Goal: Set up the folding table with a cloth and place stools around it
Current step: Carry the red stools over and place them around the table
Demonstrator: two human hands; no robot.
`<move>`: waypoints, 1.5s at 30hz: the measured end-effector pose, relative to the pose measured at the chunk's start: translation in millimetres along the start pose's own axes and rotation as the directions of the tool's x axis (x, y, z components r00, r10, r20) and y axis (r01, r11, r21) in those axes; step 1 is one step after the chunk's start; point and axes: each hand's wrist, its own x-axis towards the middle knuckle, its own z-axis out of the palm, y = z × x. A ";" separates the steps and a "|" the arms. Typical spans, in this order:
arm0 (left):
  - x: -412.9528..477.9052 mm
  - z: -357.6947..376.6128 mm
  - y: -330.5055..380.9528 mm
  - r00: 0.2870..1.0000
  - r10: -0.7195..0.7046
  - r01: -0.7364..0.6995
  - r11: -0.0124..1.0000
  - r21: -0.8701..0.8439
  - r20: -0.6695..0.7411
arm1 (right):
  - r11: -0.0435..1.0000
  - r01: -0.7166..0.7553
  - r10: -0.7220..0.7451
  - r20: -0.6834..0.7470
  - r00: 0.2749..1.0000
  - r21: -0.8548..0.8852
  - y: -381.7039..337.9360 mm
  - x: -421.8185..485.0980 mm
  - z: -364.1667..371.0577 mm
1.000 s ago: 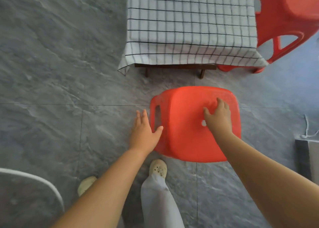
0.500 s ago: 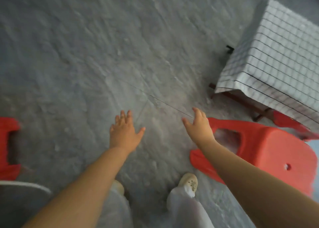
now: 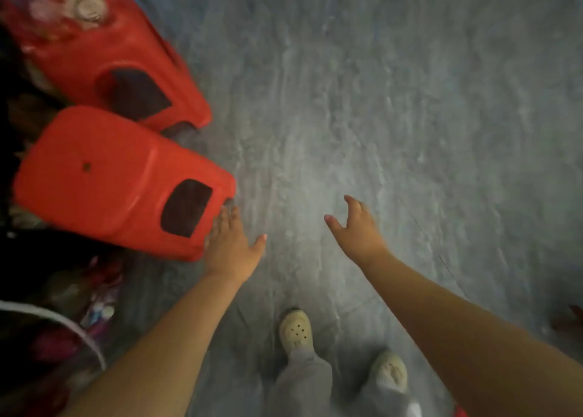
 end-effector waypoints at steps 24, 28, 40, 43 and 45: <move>145.9 -76.1 -252.8 0.523 -0.852 0.653 0.372 -0.659 0.037 | 0.815 0.559 -0.451 0.438 0.778 -0.154 -369.4 186.3 180.0; 154.3 -67.8 -284.2 0.495 -0.867 0.658 0.326 -0.679 0.064 | 0.780 0.596 -0.466 0.456 0.758 -0.193 -399.6 207.2 214.9; 177.2 -63.5 -323.1 0.529 -0.842 0.581 0.271 -0.768 0.104 | 0.838 0.515 -0.391 0.459 0.797 -0.181 -415.7 234.1 263.0; 183.3 -75.5 -304.8 0.547 -0.833 0.580 0.303 -0.756 0.086 | 0.883 0.443 -0.346 0.419 0.839 -0.157 -413.6 242.7 249.3; 190.6 -87.1 -284.3 0.575 -0.817 0.572 0.359 -0.737 0.048 | 0.920 0.372 -0.302 0.382 0.873 -0.122 -408.6 251.8 229.5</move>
